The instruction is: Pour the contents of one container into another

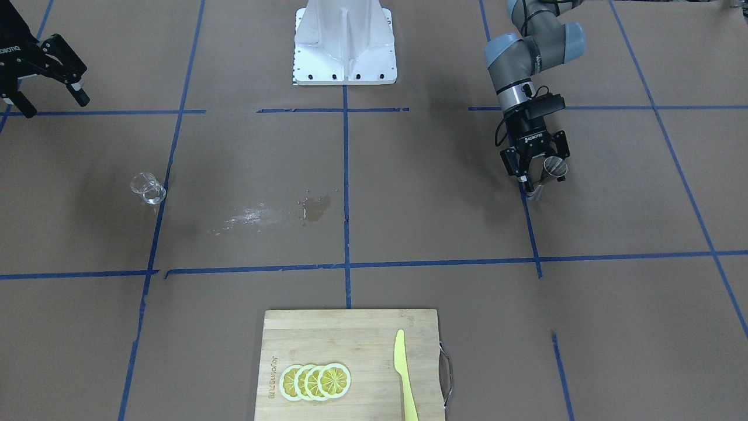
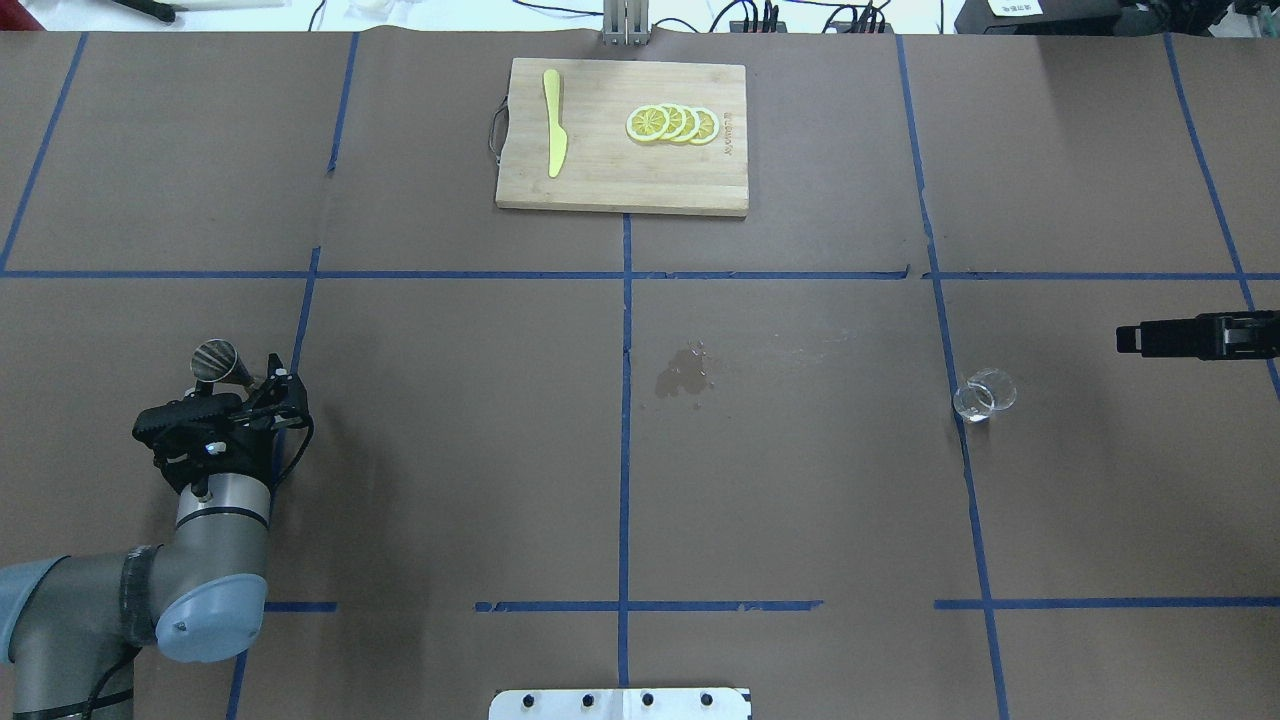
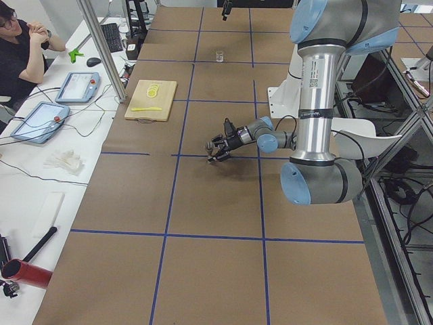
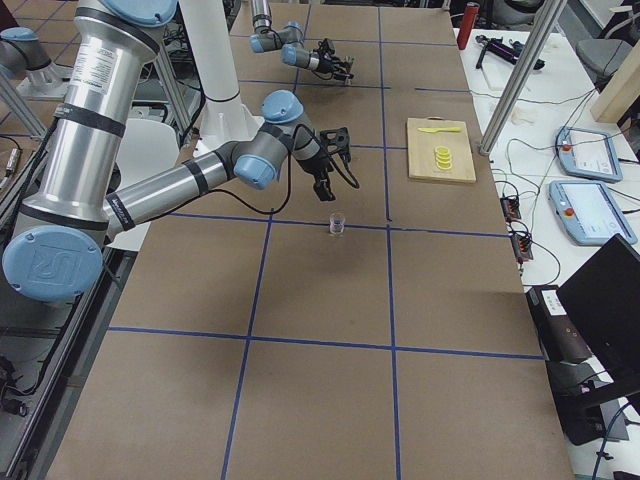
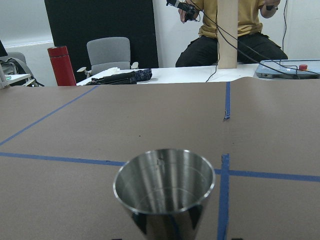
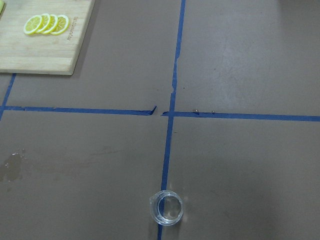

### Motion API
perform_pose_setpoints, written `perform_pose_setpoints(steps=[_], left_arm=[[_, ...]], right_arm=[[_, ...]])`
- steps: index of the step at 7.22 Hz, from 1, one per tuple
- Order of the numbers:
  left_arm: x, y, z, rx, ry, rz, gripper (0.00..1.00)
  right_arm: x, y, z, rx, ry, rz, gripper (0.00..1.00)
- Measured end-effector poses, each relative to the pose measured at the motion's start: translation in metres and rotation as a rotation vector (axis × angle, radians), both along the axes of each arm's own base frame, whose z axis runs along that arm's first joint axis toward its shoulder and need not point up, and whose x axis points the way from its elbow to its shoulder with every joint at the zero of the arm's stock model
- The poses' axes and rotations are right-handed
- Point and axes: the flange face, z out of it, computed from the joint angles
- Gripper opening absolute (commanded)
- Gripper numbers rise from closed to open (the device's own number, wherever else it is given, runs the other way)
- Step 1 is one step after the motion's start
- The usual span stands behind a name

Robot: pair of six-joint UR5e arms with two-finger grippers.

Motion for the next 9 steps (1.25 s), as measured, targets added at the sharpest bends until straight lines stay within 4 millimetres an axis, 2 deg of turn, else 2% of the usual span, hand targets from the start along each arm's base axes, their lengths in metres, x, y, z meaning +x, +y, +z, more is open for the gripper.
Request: perform_pose_setpoints(steps=[3, 6, 7, 9], left_arm=[[0.002, -0.002, 0.002, -0.001, -0.002, -0.004, 0.02], [0.000, -0.004, -0.002, 0.002, 0.011, -0.008, 0.00], [-0.006, -0.008, -0.018, 0.011, 0.036, -0.008, 0.00], [-0.028, -0.026, -0.079, 0.061, 0.095, 0.004, 0.00]], right_arm=[[-0.001, 0.000, 0.000, 0.000, 0.000, -0.003, 1.00], [-0.002, 0.001, 0.000, 0.000, 0.000, -0.004, 0.99], [-0.002, 0.001, 0.000, 0.000, 0.000, -0.004, 0.99], [-0.006, 0.003, -0.001, 0.022, 0.012, 0.011, 1.00]])
